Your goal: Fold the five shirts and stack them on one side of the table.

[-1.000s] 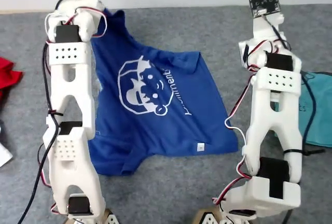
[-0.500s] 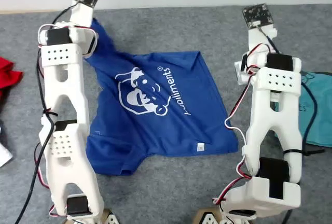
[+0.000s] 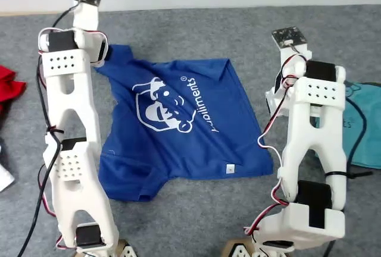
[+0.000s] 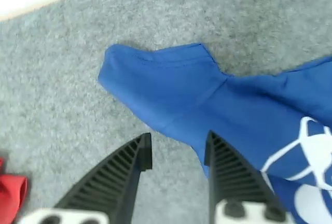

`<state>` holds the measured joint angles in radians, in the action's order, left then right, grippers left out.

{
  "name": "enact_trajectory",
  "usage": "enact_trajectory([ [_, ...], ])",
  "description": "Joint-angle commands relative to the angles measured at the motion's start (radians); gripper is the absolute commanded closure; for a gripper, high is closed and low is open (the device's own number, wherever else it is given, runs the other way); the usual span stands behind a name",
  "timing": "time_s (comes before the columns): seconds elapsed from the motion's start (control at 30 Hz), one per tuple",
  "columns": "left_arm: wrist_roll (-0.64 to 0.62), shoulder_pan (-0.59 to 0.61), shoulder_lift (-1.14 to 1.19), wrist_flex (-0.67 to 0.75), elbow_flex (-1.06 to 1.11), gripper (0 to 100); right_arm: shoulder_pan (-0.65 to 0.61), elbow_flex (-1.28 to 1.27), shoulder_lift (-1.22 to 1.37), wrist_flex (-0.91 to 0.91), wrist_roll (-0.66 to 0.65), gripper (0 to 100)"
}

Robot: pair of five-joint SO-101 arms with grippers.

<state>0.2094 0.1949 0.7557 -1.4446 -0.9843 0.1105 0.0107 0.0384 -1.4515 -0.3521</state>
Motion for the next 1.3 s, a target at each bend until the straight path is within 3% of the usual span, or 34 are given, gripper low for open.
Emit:
enact_trajectory([
  [0.0,-0.041,0.000,-0.023,-0.127,-0.130,83,-0.007,0.071,-0.018,0.010,-0.009,80.0],
  [0.23,-0.095,-0.014,-0.020,-0.305,-0.317,83,-0.010,0.137,-0.008,0.074,-0.009,80.0],
  [0.6,-0.127,0.015,-0.008,-0.308,-0.314,89,-0.124,0.147,0.044,0.259,-0.109,80.0],
  [0.97,-0.123,0.071,0.120,-0.308,-0.294,89,-0.338,0.147,0.249,0.490,-0.103,79.8],
  [1.27,-0.123,0.068,0.147,-0.307,-0.291,88,-0.404,0.147,0.361,0.667,-0.110,79.8],
])
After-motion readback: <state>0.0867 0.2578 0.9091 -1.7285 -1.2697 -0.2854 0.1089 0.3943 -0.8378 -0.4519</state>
